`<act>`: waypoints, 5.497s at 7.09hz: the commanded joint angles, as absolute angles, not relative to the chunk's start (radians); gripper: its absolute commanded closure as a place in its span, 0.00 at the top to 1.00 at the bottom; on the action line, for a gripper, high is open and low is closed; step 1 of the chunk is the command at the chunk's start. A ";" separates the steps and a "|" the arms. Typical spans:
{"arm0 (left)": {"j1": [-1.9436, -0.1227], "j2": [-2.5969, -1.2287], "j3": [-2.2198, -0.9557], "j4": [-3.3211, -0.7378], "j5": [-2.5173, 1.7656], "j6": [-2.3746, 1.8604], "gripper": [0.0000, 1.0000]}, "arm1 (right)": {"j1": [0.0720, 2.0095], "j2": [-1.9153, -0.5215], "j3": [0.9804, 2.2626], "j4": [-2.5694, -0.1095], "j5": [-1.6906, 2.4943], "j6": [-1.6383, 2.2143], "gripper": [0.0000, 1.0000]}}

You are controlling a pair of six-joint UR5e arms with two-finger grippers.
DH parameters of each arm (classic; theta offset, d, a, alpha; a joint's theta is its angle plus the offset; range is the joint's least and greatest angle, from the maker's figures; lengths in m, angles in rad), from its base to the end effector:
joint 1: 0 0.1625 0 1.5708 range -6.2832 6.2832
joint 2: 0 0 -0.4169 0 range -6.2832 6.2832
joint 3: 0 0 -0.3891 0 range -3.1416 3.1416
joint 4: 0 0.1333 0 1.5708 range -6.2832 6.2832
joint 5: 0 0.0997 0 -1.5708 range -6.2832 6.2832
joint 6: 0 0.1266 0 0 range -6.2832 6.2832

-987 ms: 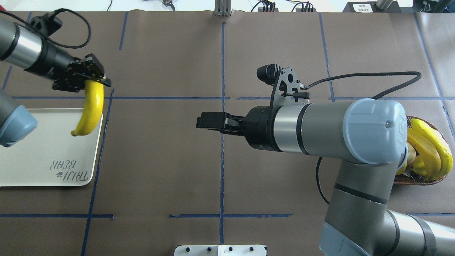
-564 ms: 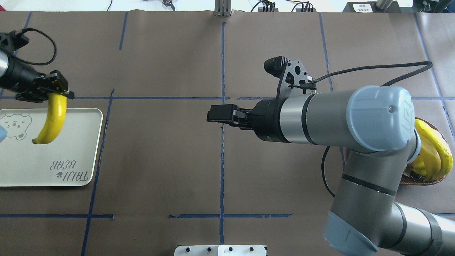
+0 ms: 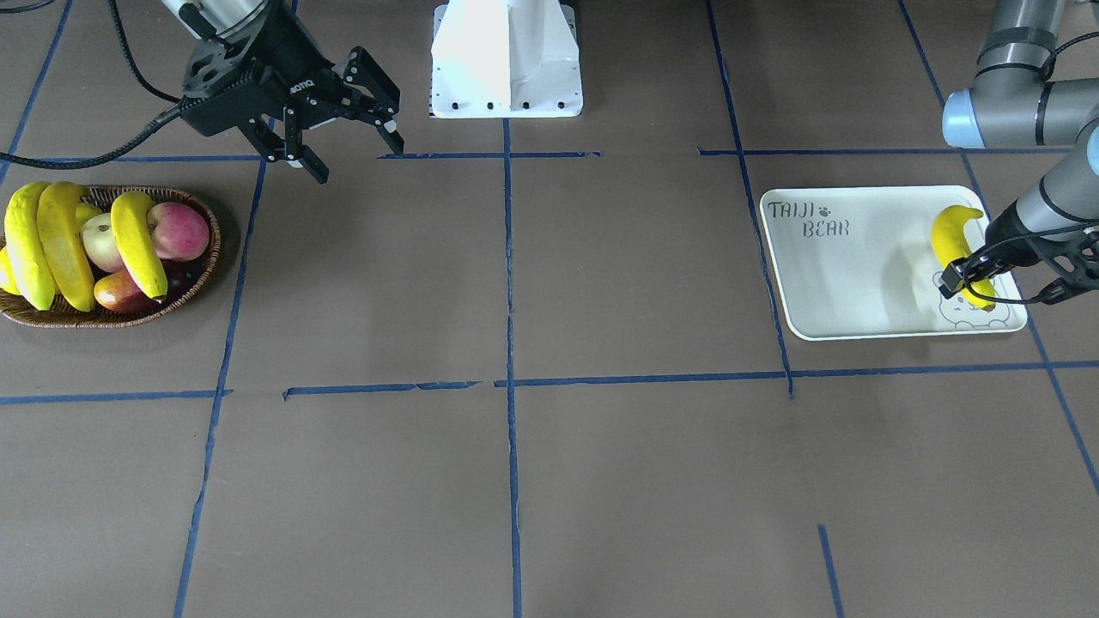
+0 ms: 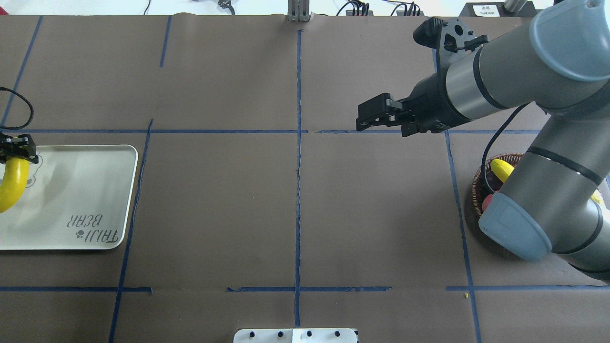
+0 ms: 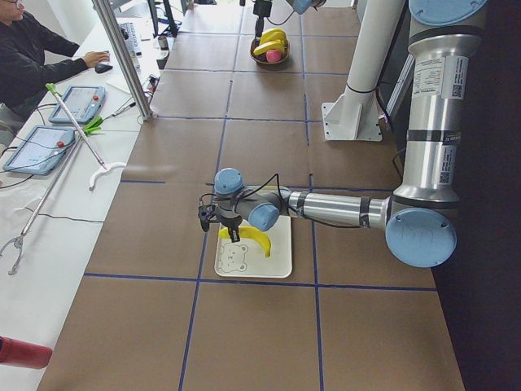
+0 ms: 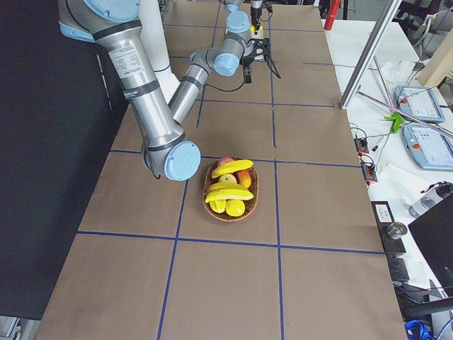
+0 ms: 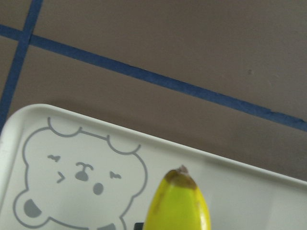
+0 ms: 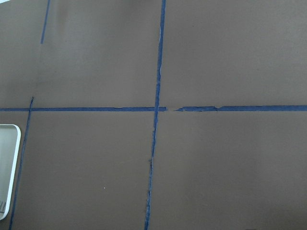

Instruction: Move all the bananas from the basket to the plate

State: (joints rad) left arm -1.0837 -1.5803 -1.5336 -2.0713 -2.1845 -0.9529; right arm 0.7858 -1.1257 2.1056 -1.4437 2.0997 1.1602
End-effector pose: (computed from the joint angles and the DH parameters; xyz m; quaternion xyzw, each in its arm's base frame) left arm 0.1941 -0.4956 0.6369 -0.0258 0.3680 -0.1451 0.9181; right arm -0.3316 -0.4301 0.1754 0.1020 -0.5445 0.0182 0.8323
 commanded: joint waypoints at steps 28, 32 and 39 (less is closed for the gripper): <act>-1.005 -1.749 -2.048 -1.500 -2.220 -0.963 1.00 | 0.887 -1.701 2.008 -1.431 2.217 0.511 0.00; -1.003 -1.750 -2.049 -1.500 -2.221 -0.963 1.00 | 1.095 -1.770 2.199 -1.434 2.288 0.474 0.00; -0.870 -1.956 -1.938 -2.100 -2.220 -1.559 1.00 | 0.770 -1.177 2.118 -1.203 2.190 1.343 0.00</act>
State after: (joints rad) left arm -0.8763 -1.9375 -1.9875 -1.8974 -2.2201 -1.4439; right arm 0.9082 -1.2571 2.1269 -1.2634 2.3291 1.1817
